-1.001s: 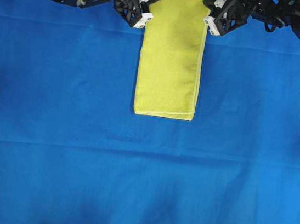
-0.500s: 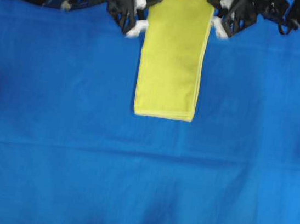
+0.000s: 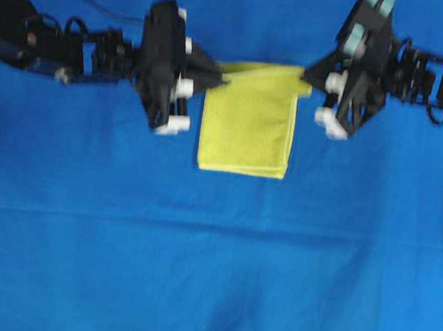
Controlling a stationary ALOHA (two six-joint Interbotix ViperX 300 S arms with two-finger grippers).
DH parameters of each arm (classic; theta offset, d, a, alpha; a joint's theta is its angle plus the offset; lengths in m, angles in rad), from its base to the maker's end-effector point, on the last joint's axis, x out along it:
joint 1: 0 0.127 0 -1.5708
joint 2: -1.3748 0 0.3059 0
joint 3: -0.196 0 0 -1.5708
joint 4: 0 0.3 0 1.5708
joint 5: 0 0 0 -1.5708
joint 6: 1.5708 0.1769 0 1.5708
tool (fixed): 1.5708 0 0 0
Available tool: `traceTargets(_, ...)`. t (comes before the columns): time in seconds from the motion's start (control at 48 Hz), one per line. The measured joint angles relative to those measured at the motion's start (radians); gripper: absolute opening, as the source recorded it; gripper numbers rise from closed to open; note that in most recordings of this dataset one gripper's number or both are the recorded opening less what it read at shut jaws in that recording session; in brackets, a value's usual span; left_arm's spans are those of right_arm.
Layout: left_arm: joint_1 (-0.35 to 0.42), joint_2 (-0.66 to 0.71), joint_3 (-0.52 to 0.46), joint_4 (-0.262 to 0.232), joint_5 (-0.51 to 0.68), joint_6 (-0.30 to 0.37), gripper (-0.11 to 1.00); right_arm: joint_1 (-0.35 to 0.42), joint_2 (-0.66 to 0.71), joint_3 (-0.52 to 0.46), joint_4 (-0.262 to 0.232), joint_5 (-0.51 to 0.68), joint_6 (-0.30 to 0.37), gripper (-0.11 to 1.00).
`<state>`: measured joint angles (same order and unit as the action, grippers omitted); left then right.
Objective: Fold the yellow towel.
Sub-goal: 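Grasp the top corners and fold them down onto the bottom edge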
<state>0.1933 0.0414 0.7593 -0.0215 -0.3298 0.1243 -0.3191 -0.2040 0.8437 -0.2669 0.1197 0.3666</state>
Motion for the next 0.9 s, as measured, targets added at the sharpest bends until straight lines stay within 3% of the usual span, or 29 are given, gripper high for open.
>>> traceTargets(0.334, -0.087, 0.094, 0.015, 0.000, 0.002, -0.003, 0.03, 0.089, 0.089, 0.020, 0.002, -0.026, 0.048, 0.03)
traceTargets(0.605, -0.112, 0.178, 0.006, -0.003, 0.000, -0.005, 0.03, 0.114, 0.186, 0.021, 0.002, -0.132, 0.087, 0.03)
traceTargets(0.897, -0.114, 0.181, -0.008, -0.003, -0.002, -0.005, 0.03, 0.127, 0.195, 0.021, 0.003, -0.146, 0.097, 0.03)
